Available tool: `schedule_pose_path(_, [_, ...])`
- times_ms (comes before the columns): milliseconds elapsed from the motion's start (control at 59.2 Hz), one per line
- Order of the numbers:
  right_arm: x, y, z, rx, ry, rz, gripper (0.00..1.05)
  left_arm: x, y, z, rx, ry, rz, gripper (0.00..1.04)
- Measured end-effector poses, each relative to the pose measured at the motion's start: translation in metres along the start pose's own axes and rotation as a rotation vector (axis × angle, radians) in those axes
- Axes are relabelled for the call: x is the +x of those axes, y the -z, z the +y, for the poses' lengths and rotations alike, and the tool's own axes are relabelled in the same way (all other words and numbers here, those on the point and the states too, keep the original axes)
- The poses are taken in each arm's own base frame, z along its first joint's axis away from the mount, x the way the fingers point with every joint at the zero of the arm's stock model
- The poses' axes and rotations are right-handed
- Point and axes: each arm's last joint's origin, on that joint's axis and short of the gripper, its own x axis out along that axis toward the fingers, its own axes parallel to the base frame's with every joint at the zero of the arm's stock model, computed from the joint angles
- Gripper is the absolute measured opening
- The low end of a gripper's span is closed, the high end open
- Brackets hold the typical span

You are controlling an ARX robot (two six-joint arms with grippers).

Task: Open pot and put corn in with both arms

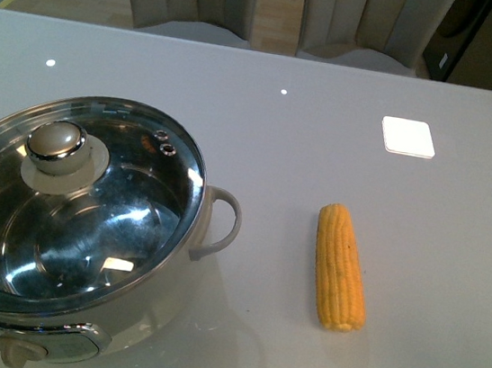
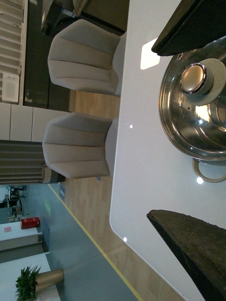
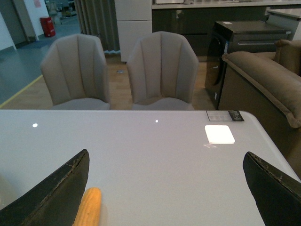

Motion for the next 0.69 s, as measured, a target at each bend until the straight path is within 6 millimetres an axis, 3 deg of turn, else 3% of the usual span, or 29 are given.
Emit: schedule_pose_path(692, [0.0000,0.0000,0.0000,0.000,0.000,0.000,0.96,0.0000,0.0000,0.0000,0.000,0.000,0.000,0.98])
